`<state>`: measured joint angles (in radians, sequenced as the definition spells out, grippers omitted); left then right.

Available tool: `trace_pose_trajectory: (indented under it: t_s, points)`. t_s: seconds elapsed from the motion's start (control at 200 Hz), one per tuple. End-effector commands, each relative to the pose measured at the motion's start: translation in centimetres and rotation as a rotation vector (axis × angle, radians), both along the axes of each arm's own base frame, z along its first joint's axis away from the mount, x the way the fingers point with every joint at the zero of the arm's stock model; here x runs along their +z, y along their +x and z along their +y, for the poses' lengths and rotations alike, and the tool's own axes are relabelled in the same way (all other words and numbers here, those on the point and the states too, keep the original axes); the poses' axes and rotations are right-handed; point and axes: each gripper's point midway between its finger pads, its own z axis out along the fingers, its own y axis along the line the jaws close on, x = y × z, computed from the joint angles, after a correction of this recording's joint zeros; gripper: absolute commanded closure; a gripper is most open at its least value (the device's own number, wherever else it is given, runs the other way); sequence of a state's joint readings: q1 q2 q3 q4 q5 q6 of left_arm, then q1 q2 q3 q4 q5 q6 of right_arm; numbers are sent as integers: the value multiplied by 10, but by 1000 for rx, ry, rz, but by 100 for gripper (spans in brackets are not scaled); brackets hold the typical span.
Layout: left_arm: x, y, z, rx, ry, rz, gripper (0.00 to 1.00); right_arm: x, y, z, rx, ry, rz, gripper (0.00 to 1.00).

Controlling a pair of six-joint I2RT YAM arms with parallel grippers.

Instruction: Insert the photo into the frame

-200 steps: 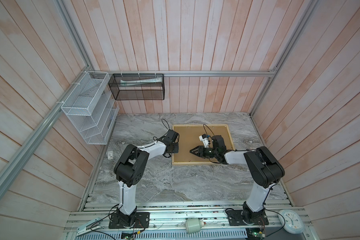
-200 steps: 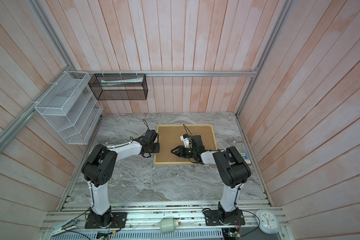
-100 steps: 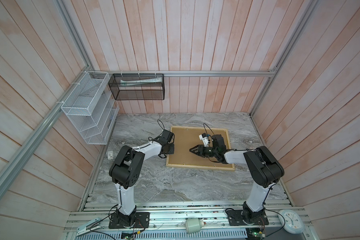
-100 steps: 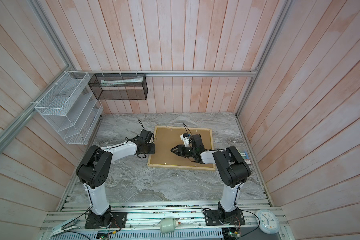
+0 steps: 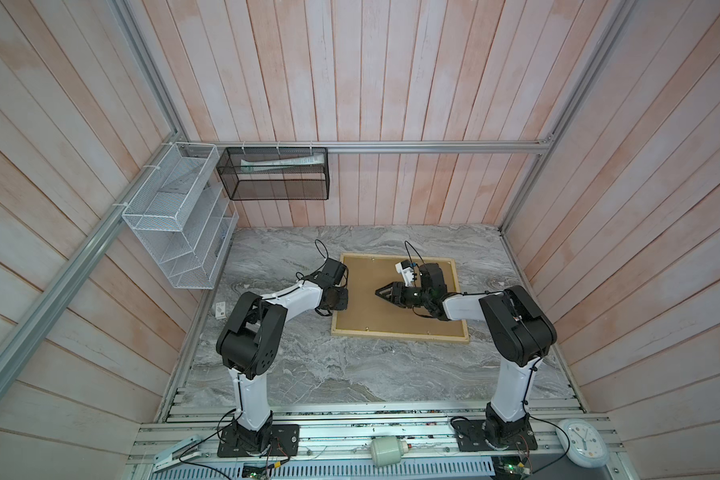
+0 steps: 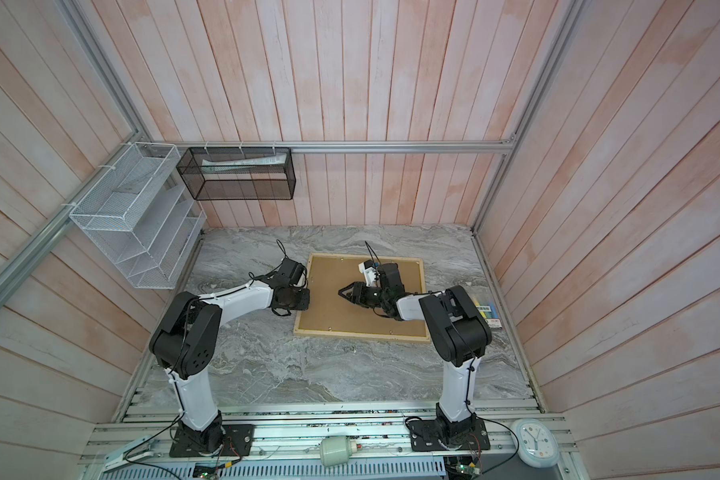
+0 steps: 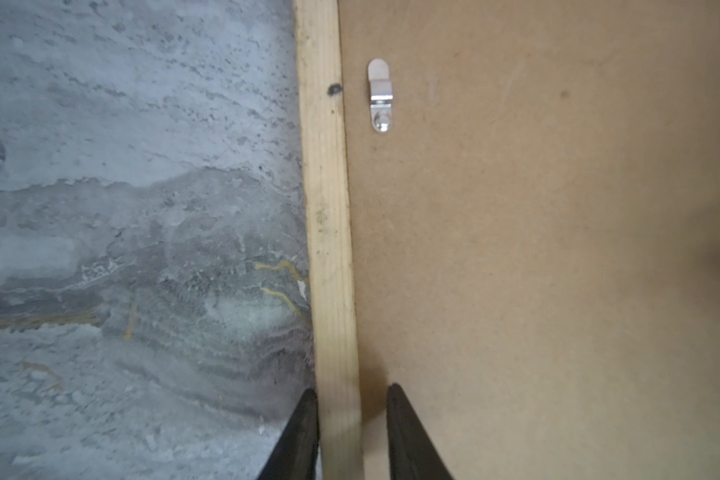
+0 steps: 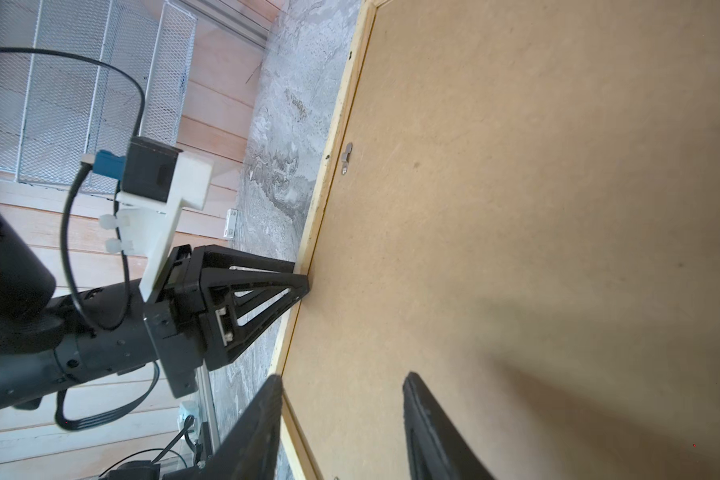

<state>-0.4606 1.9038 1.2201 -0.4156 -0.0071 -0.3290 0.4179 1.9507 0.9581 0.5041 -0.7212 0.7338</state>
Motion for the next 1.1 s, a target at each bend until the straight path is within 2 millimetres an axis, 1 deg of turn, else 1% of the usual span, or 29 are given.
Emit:
trace_pose_trajectory:
  t_s: [0.0,0.135,0.195,0.32,0.43,0.505,0.605,0.705,0.895,1.095]
  points:
    - [3,7,-3,15,-19,-3,70,1,15,13,-5,20,-5,51]
    - [-5,6,-3,19,-18,17,73,0,31,29,-13,13,3,50]
    - [-9,4,-3,21,-16,30,75,-5,41,35,-39,9,33,51]
    - [-9,-3,-3,25,-38,42,79,-11,57,53,-58,24,84,54]
    - [-11,-13,-6,35,-81,59,81,-17,65,75,-40,6,116,55]
    - [-13,-20,-10,29,-125,74,82,-21,67,91,-22,-17,127,55]
    - [-19,-25,-11,30,-137,91,83,-28,70,105,-13,-41,137,56]
    - [-19,-27,-15,21,-163,101,84,-36,72,111,-18,-62,152,56]
    - [-18,-31,-22,19,-209,112,86,-57,75,113,-62,-99,217,56]
    - [-20,-32,-27,12,-226,120,87,-70,74,116,-110,-55,299,56]
